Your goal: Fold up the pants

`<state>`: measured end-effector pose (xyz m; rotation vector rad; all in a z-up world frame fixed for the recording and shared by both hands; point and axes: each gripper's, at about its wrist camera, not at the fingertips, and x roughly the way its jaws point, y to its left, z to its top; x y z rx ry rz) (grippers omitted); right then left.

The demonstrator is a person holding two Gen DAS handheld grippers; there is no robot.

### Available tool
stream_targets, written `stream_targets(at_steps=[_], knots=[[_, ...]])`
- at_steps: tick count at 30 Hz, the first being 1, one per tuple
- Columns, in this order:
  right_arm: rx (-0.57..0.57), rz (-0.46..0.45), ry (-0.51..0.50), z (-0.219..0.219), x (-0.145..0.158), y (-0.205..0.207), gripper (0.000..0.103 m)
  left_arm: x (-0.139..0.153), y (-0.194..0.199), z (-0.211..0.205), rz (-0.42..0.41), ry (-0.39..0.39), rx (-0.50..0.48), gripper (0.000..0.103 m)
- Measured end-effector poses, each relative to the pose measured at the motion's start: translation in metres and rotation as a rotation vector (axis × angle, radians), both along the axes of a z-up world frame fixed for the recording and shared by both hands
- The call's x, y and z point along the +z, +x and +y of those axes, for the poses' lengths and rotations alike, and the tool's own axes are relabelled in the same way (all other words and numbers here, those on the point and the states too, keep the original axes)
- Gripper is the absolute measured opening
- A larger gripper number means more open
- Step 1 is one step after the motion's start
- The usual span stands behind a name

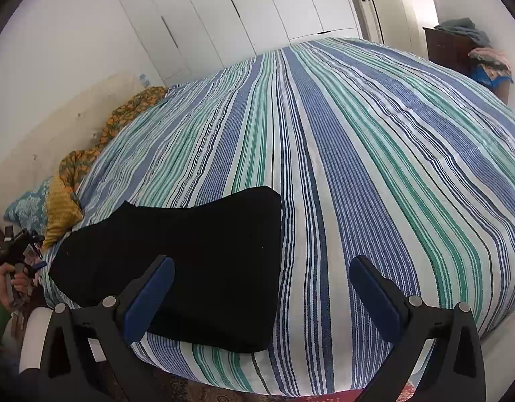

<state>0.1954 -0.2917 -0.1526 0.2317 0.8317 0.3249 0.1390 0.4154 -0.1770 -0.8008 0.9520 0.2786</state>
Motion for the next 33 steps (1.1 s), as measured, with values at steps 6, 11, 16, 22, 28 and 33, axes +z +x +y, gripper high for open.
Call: stream_targets(at_steps=[6,11,16,22,28,33], knots=[[0.023,0.028,-0.047,0.008,-0.007,0.001,0.103,-0.038,0.039,-0.028,0.122,0.052,-0.151,0.097],[0.005,0.058,-0.049,0.006,-0.015,0.004,0.103,-0.051,0.055,-0.036,0.238,0.071,-0.225,0.099],[0.009,0.079,-0.047,0.008,-0.019,0.006,0.103,-0.055,0.07,-0.056,0.343,0.184,-0.252,0.098],[0.001,0.083,-0.045,0.007,-0.018,0.005,0.103,-0.045,0.072,-0.071,0.365,0.244,-0.257,0.079],[-0.036,0.096,-0.002,-0.003,-0.019,0.007,0.103,-0.018,0.07,-0.083,0.395,0.355,-0.273,0.029],[-0.048,0.106,0.014,-0.007,-0.02,0.008,0.103,0.001,0.07,-0.091,0.384,0.404,-0.239,0.019]])
